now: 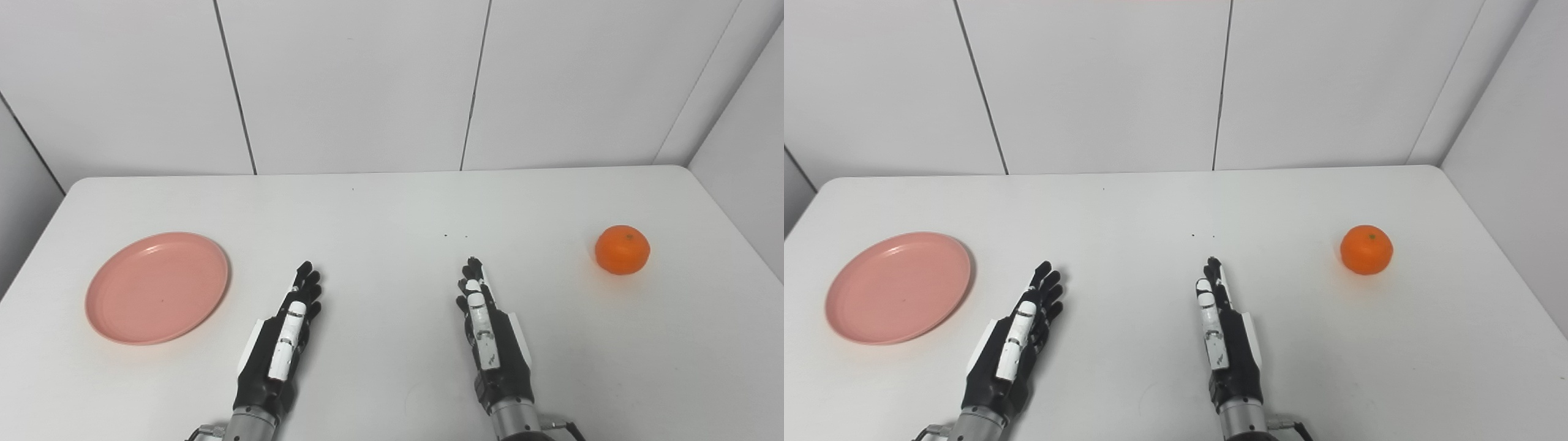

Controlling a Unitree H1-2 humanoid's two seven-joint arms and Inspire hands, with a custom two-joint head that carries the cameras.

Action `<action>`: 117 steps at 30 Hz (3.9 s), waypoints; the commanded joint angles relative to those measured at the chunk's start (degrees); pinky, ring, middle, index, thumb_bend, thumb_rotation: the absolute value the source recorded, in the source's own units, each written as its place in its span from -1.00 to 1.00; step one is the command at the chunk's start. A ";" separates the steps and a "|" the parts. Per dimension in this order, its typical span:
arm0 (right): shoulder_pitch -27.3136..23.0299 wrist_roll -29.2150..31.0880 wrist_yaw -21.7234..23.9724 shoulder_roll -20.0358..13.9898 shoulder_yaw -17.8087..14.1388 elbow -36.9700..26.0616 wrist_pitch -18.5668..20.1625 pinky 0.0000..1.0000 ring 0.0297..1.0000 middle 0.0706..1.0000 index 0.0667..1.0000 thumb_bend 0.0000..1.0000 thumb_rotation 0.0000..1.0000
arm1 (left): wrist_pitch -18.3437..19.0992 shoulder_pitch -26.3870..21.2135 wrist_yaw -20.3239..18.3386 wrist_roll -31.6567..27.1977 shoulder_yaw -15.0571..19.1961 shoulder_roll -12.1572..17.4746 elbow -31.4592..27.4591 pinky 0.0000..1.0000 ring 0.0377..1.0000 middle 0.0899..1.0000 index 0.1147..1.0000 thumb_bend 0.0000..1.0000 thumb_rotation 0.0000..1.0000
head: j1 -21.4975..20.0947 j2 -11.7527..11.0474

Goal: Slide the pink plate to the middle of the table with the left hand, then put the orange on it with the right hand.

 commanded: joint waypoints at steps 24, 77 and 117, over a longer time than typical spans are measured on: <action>-0.46 0.33 0.71 -0.05 0.04 -1.73 -0.09 1.00 1.00 1.00 1.00 -0.50 1.00 | -1.62 -0.63 0.44 0.49 -0.25 -1.29 -1.73 1.00 1.00 1.00 1.00 -0.15 1.00 | -0.10 0.04; 0.59 3.42 4.96 -6.43 -2.59 -2.34 -1.77 1.00 1.00 1.00 1.00 -0.54 1.00 | -3.35 -0.51 5.25 8.70 -5.23 -6.56 3.05 0.94 0.96 0.98 0.95 -0.16 1.00 | 17.69 -5.34; 0.11 3.64 4.63 -6.34 -2.95 -2.21 -0.99 1.00 1.00 1.00 1.00 -0.57 1.00 | -2.85 -6.29 1.49 5.72 -1.12 -0.51 -3.39 0.96 0.96 0.98 0.95 -0.09 1.00 | 17.74 -5.53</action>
